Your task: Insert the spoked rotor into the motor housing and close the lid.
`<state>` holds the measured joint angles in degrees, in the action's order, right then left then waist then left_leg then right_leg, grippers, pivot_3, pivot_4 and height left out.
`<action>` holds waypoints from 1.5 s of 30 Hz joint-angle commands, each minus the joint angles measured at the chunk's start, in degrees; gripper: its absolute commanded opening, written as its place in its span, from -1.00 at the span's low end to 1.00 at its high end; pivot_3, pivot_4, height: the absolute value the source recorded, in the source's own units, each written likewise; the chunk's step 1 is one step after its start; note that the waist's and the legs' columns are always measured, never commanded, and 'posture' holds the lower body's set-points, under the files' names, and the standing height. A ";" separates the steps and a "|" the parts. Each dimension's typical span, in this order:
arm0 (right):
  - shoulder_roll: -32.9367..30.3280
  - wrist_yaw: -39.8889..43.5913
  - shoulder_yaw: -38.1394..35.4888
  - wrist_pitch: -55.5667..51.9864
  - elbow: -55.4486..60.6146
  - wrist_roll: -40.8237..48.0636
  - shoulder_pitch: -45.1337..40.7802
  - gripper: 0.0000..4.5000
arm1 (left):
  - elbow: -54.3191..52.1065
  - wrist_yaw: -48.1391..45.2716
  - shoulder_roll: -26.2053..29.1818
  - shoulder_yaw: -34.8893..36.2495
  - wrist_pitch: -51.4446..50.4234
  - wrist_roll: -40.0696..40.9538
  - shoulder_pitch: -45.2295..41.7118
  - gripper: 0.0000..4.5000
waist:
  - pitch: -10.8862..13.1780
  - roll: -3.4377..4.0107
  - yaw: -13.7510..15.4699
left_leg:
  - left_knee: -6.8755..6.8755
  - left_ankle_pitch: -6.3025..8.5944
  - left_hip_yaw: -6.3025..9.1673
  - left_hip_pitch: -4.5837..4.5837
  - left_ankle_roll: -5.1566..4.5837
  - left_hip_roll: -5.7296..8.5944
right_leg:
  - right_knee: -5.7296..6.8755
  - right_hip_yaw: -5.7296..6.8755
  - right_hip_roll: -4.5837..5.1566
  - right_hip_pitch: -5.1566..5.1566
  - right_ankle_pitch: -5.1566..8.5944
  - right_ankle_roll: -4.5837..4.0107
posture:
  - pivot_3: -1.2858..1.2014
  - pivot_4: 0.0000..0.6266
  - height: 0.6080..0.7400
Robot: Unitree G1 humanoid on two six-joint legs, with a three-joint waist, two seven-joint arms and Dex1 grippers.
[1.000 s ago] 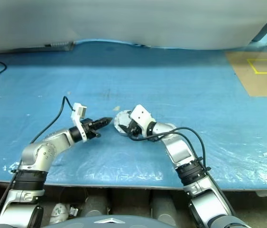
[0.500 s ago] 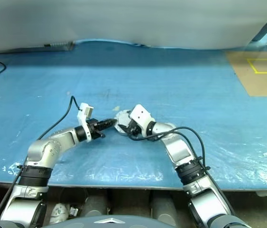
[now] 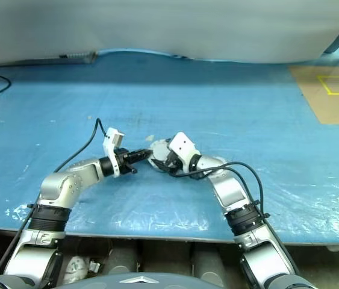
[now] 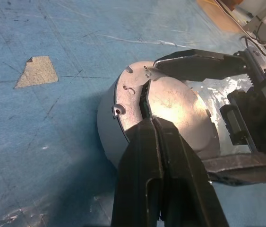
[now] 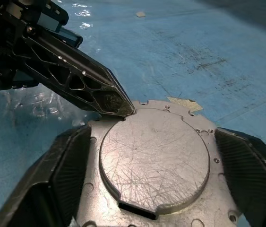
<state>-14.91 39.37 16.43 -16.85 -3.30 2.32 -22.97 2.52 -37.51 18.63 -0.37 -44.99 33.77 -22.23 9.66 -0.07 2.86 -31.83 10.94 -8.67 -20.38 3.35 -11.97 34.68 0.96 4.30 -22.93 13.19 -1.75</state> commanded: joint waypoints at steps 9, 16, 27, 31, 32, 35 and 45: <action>1.89 0.81 -9.14 -10.39 9.04 13.56 3.76 0.98 | -0.22 -0.78 -0.22 -1.24 -1.05 -1.19 1.34 -1.00 | 0.00 0.00 0.29 | 0.19 -0.01 0.04 -0.16 0.00 0.03 | -0.06 0.02 0.00 -0.14 0.05 0.05 | 0.03 -0.52 1.00; 3.73 -7.15 -16.80 -25.45 7.91 19.82 1.34 0.98 | -1.04 -1.60 -0.19 -1.78 -0.99 -1.38 1.54 -1.00 | 0.00 0.00 0.55 | 0.20 -0.02 0.04 -0.23 0.02 0.04 | -0.07 0.03 0.00 -0.21 0.05 0.05 | 0.03 -0.52 1.00; 6.05 -10.41 -24.18 -46.95 7.80 32.41 1.14 0.98 | -1.65 -1.99 -0.97 -2.36 -0.74 -2.14 2.09 -1.00 | 0.00 0.01 1.18 | 0.30 -0.02 0.05 -0.22 0.03 0.07 | -0.07 0.05 0.00 -0.23 0.05 0.05 | 0.03 -0.52 1.00; 8.80 -12.59 -28.14 -53.09 7.36 37.43 0.97 0.98 | -1.79 -1.98 -1.17 -2.58 -0.77 -2.32 2.19 -1.00 | 0.00 0.02 1.22 | 0.30 -0.03 0.06 -0.21 0.04 0.07 | -0.05 0.05 0.01 -0.23 0.05 0.05 | 0.03 -0.52 1.00; 9.84 -13.47 -29.45 -54.29 7.14 38.56 0.91 0.98 | -1.78 -2.01 -1.22 -2.62 -0.73 -2.39 2.19 -1.00 | 0.00 0.02 1.23 | 0.30 -0.03 0.06 -0.21 0.04 0.07 | -0.05 0.06 0.01 -0.23 0.04 0.05 | 0.03 -0.52 1.00; 12.28 -15.92 -32.97 -57.12 6.12 40.87 0.36 0.73 | -1.65 -2.16 -1.31 -2.67 -0.62 -2.55 2.18 -1.00 | 0.00 0.02 1.22 | 0.29 -0.03 0.06 -0.21 0.04 0.07 | -0.05 0.06 0.01 -0.23 0.04 0.06 | 0.03 -0.52 1.00; 16.80 -21.45 -42.40 -64.90 3.82 48.16 -0.25 -0.49 | -1.64 -2.77 -1.56 -2.62 -0.81 -3.27 2.27 -1.00 | -0.06 0.14 1.41 | 0.33 -0.04 0.07 -0.17 0.07 0.09 | -0.05 0.08 0.04 -0.21 0.05 0.07 | 0.03 -0.52 1.00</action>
<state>0.48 17.68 -26.67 -79.32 0.05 47.48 -23.05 1.02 -39.67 17.84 -0.27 -44.76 30.69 -20.49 9.60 0.07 4.26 -31.50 10.90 -8.60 -20.54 3.42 -11.88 34.63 1.04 4.34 -23.15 13.24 -1.68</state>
